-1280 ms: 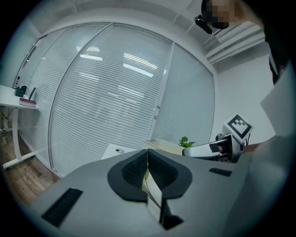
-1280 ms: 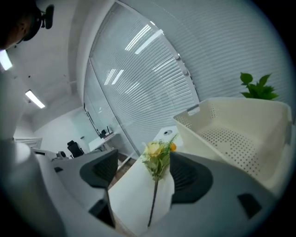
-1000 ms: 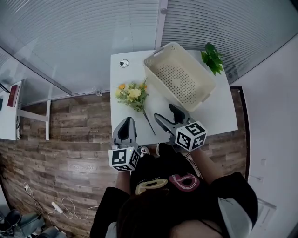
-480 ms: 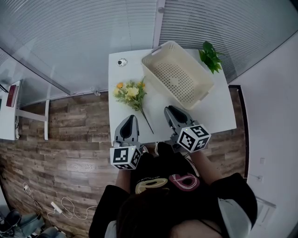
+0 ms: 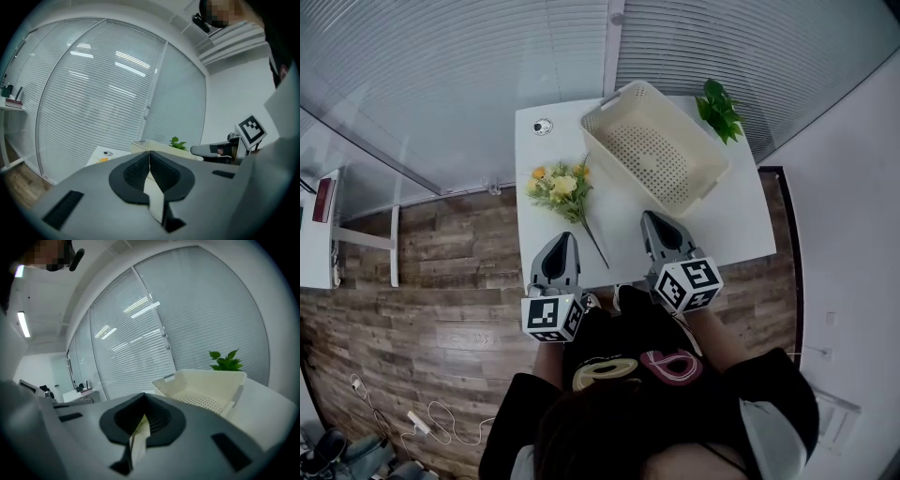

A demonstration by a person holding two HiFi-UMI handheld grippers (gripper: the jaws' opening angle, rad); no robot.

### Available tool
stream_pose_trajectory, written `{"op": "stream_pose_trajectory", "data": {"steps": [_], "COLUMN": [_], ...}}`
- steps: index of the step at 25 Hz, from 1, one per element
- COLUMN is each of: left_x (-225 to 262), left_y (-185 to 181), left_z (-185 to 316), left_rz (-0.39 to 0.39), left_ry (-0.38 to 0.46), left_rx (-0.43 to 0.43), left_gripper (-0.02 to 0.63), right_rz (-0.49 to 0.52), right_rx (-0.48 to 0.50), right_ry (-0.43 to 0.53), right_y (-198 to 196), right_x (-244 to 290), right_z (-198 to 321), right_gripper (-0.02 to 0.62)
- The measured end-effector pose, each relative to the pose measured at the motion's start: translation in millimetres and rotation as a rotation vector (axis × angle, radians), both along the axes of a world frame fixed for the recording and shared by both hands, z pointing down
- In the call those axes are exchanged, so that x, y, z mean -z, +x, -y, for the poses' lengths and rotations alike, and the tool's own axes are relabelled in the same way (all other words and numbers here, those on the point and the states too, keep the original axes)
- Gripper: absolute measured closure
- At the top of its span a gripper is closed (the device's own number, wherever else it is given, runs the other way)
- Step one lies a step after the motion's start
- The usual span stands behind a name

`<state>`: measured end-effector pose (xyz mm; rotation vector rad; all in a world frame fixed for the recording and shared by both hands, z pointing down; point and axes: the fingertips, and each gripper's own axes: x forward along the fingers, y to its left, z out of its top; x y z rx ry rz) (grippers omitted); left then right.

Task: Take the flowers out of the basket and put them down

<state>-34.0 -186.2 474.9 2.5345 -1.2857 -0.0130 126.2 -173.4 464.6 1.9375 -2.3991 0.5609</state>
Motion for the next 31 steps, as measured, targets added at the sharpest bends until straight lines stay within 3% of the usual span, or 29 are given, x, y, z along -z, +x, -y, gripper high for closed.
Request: {"op": "stream_pose_trajectory", "data": {"steps": [17, 31], "left_x": [-2.7, 0.4], "left_y": [-4.6, -1.5], "left_z": [2.1, 8.6], "left_rz": [0.016, 0.035], "left_ry": [0.006, 0.016], "left_rx": [0.013, 0.012], "left_gripper": [0.588, 0.588], "right_rz": [-0.112, -0.143], "right_rx": [0.011, 0.018], "right_ry": [0.016, 0.040], "right_y": [-0.7, -0.1], "right_x": [-6.8, -5.0], "right_z": [-0.1, 6.2], "right_gripper": [0.588, 0.588]}}
